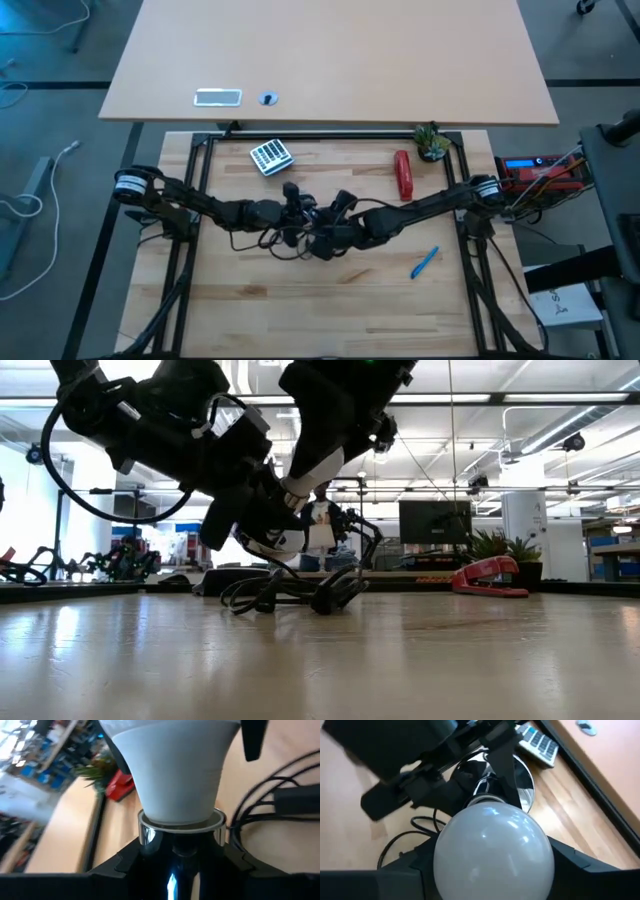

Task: Screw lightbulb
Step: Remove the white lightbulb from the silver lamp

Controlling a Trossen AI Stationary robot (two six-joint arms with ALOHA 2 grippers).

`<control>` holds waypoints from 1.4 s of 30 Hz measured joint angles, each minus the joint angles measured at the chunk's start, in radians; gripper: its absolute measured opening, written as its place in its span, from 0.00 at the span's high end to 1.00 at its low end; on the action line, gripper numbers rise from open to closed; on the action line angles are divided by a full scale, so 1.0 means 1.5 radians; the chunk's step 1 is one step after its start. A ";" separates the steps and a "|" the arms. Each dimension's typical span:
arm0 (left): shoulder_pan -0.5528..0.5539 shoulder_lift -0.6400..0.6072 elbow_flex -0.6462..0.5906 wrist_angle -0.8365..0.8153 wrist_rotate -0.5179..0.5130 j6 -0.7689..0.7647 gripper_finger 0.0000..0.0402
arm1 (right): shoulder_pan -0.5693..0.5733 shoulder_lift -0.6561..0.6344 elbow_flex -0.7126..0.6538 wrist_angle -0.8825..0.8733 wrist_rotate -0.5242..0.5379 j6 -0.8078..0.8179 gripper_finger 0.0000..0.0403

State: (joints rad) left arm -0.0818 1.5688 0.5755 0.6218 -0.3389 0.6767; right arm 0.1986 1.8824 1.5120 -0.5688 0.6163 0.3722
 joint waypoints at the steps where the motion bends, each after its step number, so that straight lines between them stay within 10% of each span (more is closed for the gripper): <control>1: 0.000 0.000 0.000 -0.004 0.015 -0.004 0.60 | 0.000 0.000 0.000 -0.004 -0.008 -0.008 0.42; 30: 0.003 -0.001 0.040 -0.079 0.179 -0.037 0.61 | 0.021 0.001 0.063 -0.114 -0.056 -0.636 0.42; 42: 0.003 -0.001 0.040 -0.080 0.203 -0.025 0.60 | 0.030 0.000 0.063 -0.120 -0.057 -0.581 0.28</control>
State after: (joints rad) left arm -0.0769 1.5680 0.6348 0.5024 -0.0338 0.6393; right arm 0.2436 1.8829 1.6070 -0.7485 0.5307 -0.4996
